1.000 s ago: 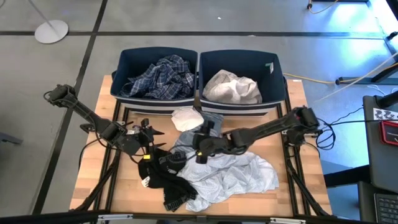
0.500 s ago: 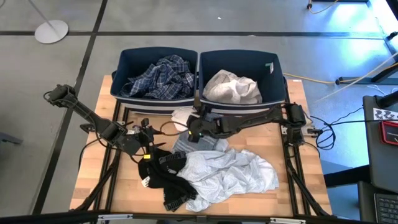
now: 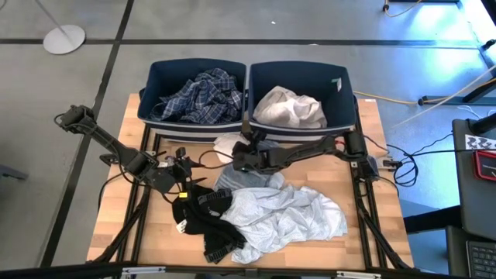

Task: Sort clothes
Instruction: Put the white socks into the right blue laundry bin

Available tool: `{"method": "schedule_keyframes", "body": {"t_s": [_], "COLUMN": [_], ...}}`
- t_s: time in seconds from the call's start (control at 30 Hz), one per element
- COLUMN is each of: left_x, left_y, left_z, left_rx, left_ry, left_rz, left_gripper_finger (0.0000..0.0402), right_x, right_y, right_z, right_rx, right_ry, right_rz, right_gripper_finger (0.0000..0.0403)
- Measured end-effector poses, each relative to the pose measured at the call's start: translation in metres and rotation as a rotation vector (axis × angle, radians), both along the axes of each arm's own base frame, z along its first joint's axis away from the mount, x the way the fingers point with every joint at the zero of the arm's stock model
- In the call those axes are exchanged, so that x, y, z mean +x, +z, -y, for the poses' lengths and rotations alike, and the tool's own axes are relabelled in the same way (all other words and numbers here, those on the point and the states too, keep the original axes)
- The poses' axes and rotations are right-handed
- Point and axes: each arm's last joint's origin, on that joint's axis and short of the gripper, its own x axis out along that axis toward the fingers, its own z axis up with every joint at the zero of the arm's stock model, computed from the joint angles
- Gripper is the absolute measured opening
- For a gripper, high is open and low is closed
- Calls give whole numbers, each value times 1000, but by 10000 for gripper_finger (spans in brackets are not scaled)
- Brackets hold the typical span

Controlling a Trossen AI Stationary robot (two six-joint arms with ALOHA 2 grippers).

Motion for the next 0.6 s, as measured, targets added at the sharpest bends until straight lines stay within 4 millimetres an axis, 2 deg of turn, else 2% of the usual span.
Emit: {"method": "schedule_keyframes", "body": {"t_s": [0.1,0.2,0.3,0.5,0.53,0.6], "left_x": [0,0,0,0,0,0], "left_y": [0,0,0,0,0,0], "left_z": [0,0,0,0,0,0], "left_rx": [1,1,2,1,1,1], "left_ry": [-1,-1,-1,-1,-1,-1], "left_rz": [0,0,0,0,0,0], "left_gripper_finger": [203,203,203,203,203,203], "right_x": [1,2,2,1,1,1], "right_y": [-3,-3,-3,-5,-5,-3], "right_z": [3,2,2,4,3,-1], "right_rx": [93,121,114,148,138,113], "right_ry": [36,44,45,104,113,124], "right_rz": [15,33,23,-27,-37,-56], "right_gripper_finger": [280,254,195,38,23,19]}}
